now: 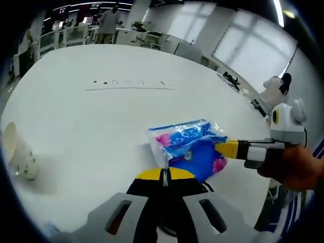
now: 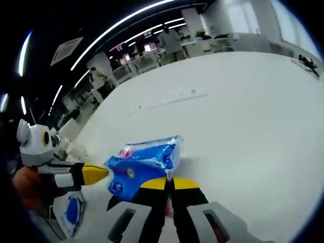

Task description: Arrange the tabletop items into an orderly group along one side of the table until the central work area is clear of visible clutter.

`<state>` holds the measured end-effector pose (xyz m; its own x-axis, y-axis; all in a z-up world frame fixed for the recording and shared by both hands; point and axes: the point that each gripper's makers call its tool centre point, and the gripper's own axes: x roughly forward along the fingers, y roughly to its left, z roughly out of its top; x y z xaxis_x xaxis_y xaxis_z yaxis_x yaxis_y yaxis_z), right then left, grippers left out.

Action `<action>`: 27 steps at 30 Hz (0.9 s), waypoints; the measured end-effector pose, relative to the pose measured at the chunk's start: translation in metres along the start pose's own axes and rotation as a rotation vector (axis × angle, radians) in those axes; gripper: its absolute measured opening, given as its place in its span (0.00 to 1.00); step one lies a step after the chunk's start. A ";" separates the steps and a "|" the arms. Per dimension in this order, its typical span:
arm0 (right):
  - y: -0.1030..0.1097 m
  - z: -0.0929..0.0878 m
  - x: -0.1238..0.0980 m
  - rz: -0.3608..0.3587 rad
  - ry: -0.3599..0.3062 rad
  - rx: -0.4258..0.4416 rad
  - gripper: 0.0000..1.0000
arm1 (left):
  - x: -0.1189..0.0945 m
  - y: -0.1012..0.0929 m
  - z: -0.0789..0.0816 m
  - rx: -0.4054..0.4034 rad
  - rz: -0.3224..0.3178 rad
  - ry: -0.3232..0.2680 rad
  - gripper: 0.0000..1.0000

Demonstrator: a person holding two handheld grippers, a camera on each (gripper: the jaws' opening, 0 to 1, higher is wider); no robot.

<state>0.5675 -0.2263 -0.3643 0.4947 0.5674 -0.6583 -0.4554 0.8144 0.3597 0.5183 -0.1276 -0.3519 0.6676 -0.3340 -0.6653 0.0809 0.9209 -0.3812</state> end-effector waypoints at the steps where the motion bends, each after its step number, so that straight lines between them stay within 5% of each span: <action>1: -0.001 0.003 0.004 0.000 -0.002 0.001 0.00 | 0.006 0.005 0.003 -0.006 0.004 -0.003 0.00; 9: -0.015 0.019 0.031 -0.006 -0.020 0.032 0.00 | 0.042 0.036 0.012 -0.044 0.019 0.002 0.00; 11: -0.021 0.020 0.040 -0.008 -0.017 0.035 0.00 | 0.029 0.018 0.008 -0.053 0.020 0.006 0.00; 23: -0.035 0.013 0.048 -0.028 0.011 0.053 0.02 | 0.061 0.035 0.011 -0.075 0.015 0.014 0.02; 27: -0.037 0.013 0.048 -0.023 0.007 0.042 0.04 | 0.048 0.019 0.008 -0.077 0.012 0.014 0.05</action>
<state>0.6179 -0.2273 -0.4007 0.4992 0.5476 -0.6715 -0.4123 0.8317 0.3718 0.5580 -0.1244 -0.3863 0.6578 -0.3263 -0.6789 0.0154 0.9069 -0.4210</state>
